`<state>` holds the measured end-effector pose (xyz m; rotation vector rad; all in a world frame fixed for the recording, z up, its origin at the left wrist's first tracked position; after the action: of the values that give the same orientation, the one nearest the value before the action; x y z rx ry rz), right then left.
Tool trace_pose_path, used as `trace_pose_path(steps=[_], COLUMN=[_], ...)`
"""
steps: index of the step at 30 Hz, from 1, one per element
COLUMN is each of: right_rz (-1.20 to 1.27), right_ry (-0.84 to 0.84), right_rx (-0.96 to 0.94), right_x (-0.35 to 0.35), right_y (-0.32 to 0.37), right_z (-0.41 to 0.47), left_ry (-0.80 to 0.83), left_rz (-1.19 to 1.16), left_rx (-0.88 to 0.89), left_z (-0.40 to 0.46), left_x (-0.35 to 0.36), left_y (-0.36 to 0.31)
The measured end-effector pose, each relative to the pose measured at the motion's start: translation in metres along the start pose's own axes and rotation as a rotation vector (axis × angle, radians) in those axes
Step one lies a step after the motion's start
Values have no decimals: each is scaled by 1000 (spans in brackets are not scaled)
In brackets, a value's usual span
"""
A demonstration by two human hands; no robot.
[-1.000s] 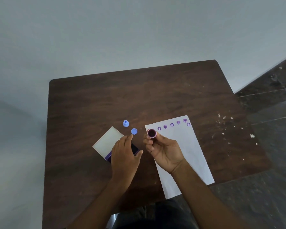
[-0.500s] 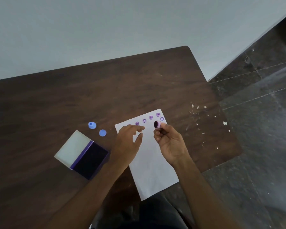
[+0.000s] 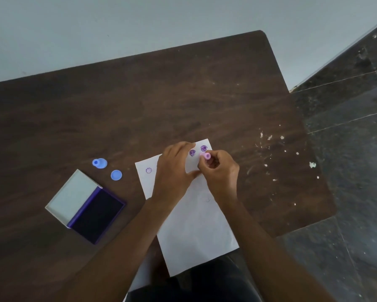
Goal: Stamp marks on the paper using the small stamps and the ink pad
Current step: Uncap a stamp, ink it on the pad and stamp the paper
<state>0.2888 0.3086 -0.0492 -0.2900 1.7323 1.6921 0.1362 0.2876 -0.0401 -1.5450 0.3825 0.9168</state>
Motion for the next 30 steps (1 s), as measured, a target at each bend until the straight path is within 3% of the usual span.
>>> trace_pose_path(steps=[13, 30], right_rz=[-33, -57], right_ry=[-11, 86], right_rx=[-152, -135], right_x=[9, 16], right_y=[5, 5], right_z=[-2, -1], left_ry=[53, 38], left_rz=[91, 78], left_rx=[49, 43], left_z=[6, 8], left_x=[13, 14], left_y=[12, 8])
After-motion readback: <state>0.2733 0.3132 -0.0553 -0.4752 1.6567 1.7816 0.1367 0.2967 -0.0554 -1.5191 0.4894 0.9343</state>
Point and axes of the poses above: each hand's wrist, its own z-axis towards the middle knuckle, its own x-axis out of the palm, y = z × x, the point moved 8 cm from there along z, towards the middle knuckle, and after that the axes turned 15 degrees about -y, right-handed, at the moved point
